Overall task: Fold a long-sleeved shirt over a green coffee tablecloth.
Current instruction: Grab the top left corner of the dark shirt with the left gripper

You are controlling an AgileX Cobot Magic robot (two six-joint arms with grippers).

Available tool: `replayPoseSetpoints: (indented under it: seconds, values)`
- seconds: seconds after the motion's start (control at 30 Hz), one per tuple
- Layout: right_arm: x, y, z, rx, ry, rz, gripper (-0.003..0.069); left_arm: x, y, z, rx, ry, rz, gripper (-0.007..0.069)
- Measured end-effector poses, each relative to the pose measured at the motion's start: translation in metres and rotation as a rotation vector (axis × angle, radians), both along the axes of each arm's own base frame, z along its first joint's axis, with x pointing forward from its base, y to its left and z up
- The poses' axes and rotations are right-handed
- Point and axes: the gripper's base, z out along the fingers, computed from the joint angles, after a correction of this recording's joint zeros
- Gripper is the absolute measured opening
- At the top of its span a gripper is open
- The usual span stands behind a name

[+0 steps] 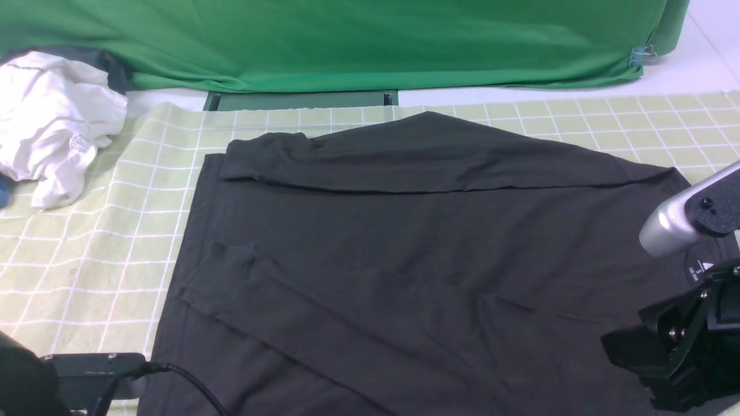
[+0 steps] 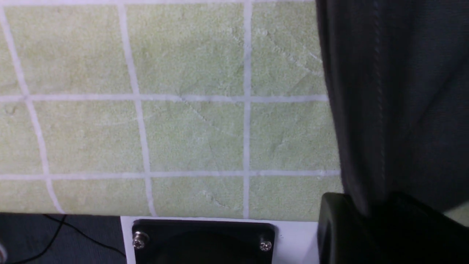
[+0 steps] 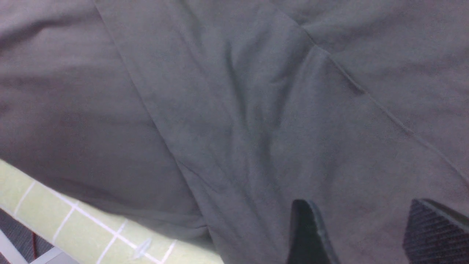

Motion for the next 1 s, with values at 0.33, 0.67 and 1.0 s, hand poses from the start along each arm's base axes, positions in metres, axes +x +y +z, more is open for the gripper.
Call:
replayPoseSetpoints:
  seconds: [0.33,0.67,1.0]
  values:
    - [0.0,0.0,0.0,0.006,0.005,-0.002,0.0356,0.041,0.002,0.062,0.108,-0.264,0.01,0.0347]
    - [0.0,0.001,0.0,0.01,0.003,-0.002,0.0356,0.16,0.019,0.105,-0.027,-0.482,0.194,0.0146]
    - [0.0,0.001,0.0,0.015,0.006,-0.008,0.0356,0.273,0.043,0.059,-0.004,-0.479,0.169,0.0117]
